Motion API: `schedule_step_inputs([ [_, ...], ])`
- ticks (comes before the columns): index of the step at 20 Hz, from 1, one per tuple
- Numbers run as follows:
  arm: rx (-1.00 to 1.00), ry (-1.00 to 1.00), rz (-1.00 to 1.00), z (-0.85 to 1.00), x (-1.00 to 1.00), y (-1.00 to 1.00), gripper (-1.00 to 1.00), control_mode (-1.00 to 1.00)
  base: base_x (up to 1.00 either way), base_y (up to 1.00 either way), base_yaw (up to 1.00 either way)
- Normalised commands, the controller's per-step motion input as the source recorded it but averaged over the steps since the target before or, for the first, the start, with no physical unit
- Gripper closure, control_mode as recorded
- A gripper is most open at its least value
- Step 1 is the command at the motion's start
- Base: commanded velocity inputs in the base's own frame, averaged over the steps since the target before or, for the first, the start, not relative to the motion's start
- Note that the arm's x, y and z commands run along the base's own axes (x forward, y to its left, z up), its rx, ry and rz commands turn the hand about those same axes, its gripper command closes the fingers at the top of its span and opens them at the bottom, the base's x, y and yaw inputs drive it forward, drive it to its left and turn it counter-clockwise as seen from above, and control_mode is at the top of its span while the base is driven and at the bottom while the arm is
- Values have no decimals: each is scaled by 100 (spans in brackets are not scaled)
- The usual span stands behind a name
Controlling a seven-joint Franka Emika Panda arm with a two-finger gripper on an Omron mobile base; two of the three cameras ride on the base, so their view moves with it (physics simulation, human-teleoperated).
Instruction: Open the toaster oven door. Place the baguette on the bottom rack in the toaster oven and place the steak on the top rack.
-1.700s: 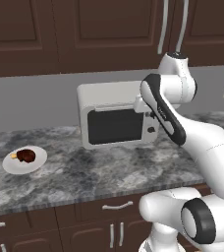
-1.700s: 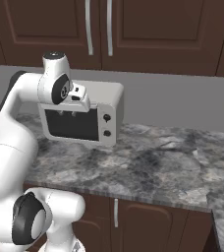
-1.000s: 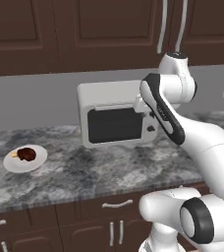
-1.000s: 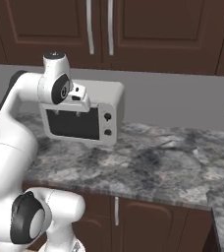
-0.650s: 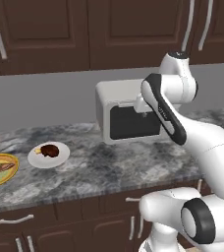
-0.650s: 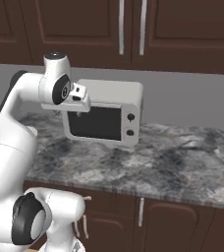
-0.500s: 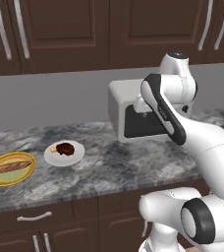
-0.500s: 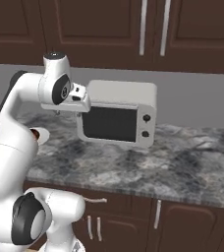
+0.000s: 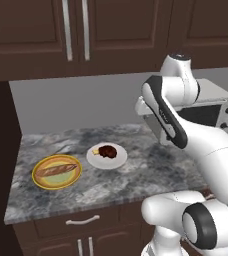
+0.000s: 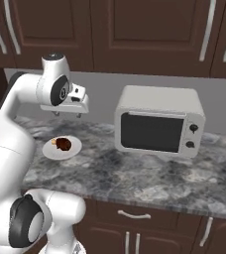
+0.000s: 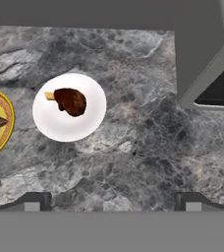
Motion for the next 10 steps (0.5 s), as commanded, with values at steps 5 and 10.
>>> schedule_step_inputs([
  [5, 0, 0, 0, 0, 0, 0, -100, 100, 54, 29, 0],
  [10, 0, 0, 0, 0, 0, 0, -100, 100, 11, 6, 1],
])
